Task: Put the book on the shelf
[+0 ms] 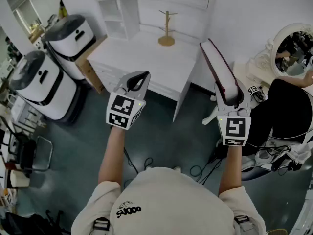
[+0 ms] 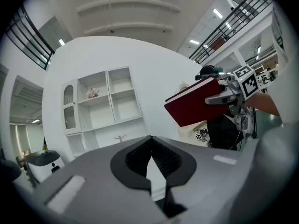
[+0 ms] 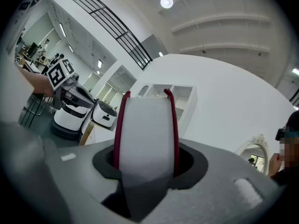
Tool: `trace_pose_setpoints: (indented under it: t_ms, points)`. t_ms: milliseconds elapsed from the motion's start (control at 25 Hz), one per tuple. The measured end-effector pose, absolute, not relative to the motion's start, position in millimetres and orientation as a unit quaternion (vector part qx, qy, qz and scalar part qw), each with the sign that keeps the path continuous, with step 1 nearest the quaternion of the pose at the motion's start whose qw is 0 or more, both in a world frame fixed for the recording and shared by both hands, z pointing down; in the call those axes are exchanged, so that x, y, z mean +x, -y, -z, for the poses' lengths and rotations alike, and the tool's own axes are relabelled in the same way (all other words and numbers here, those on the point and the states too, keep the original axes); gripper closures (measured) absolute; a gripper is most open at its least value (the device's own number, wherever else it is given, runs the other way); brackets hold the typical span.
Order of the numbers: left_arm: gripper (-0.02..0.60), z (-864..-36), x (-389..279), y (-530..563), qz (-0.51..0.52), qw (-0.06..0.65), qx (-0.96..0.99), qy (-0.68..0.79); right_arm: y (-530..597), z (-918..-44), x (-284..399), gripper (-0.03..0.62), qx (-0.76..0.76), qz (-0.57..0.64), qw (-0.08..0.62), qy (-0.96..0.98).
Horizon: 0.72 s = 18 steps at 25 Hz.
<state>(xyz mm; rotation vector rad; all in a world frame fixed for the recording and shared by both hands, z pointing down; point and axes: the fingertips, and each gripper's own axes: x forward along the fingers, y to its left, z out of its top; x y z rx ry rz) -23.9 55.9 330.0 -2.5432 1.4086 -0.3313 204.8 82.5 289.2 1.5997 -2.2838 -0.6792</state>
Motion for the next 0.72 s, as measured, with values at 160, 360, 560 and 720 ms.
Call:
trace_pose_setpoints:
  t_ms: [160, 360, 560, 720]
  points:
    - [0.565, -328, -16, -52, 0.115, 0.112, -0.864, -0.476, -76, -288, 209, 0.384, 0.552, 0.237, 0.136, 0.788]
    - [0.565, -332, -7, -48, 0.122, 0.113, -0.862, -0.479, -67, -288, 218, 0.384, 0.544, 0.226, 0.113, 0.8]
    - [0.565, -335, 1, -47, 0.118, 0.103, -0.857, -0.49, -56, -290, 229, 0.384, 0.533, 0.22, 0.1, 0.811]
    - [0.565, -337, 8, -47, 0.119, 0.099, -0.849, -0.506, -47, -294, 237, 0.384, 0.518, 0.218, 0.09, 0.822]
